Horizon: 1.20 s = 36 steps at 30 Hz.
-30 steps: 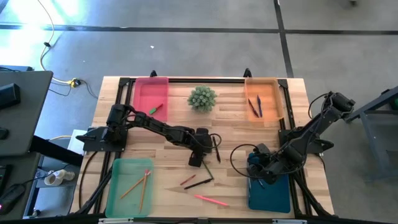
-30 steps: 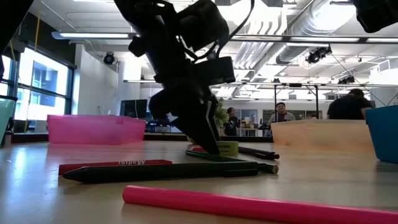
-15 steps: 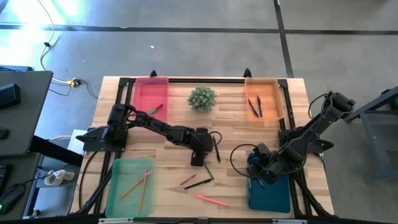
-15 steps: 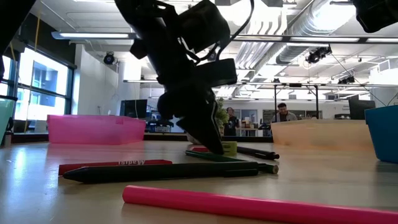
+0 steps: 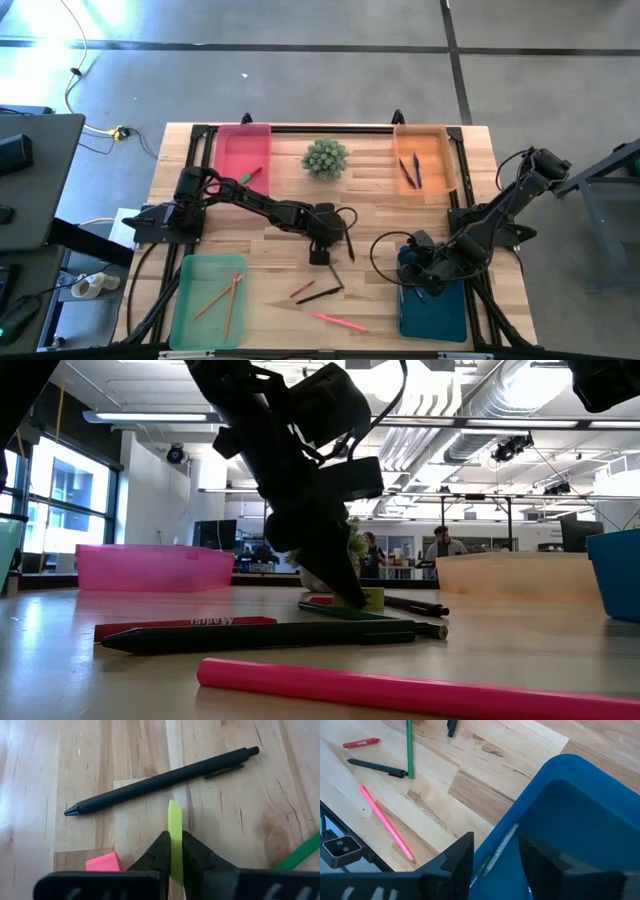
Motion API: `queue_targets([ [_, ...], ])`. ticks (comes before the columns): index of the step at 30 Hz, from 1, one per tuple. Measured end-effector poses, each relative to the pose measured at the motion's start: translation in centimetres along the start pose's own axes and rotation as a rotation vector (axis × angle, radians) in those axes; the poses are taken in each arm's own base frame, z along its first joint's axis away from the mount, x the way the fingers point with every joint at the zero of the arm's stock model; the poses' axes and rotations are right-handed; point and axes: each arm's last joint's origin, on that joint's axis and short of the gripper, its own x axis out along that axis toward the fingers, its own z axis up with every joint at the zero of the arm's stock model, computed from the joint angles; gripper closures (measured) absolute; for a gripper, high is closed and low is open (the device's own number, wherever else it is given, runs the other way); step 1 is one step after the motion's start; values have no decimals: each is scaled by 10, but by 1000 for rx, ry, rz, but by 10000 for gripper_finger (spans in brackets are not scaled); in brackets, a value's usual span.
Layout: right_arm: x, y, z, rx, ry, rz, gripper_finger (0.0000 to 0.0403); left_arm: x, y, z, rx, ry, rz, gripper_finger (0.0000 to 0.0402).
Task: Sort crayons/erasers/pens/pencils in bins
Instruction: Put the light green eraser into the red bin
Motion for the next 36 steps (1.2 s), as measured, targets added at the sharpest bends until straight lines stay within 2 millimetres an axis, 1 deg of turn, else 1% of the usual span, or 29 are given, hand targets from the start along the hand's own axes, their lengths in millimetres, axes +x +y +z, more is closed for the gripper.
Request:
queue_targets([
  [4,0,0,0,1,1,3,254,-3,0,0,-32,5,-7,389],
  [8,0,2,0,5,3,17,254,-15,2,1,-50,21,-5,393],
  [15,0,8,-1,-26,8,82,254,-50,4,8,-47,24,-1,395],
  [19,0,13,1,-56,5,125,254,-75,7,14,-33,-10,40,395],
  [23,1,17,7,-82,-12,154,254,-103,13,17,-56,-66,59,396],
  [26,2,21,14,-105,-30,183,254,-120,17,11,-97,-105,63,396],
  [31,3,32,30,-159,-80,266,254,-141,26,-17,-188,-154,87,396],
  [36,-9,48,52,-249,-161,310,254,-158,38,-51,-273,-156,155,397],
])
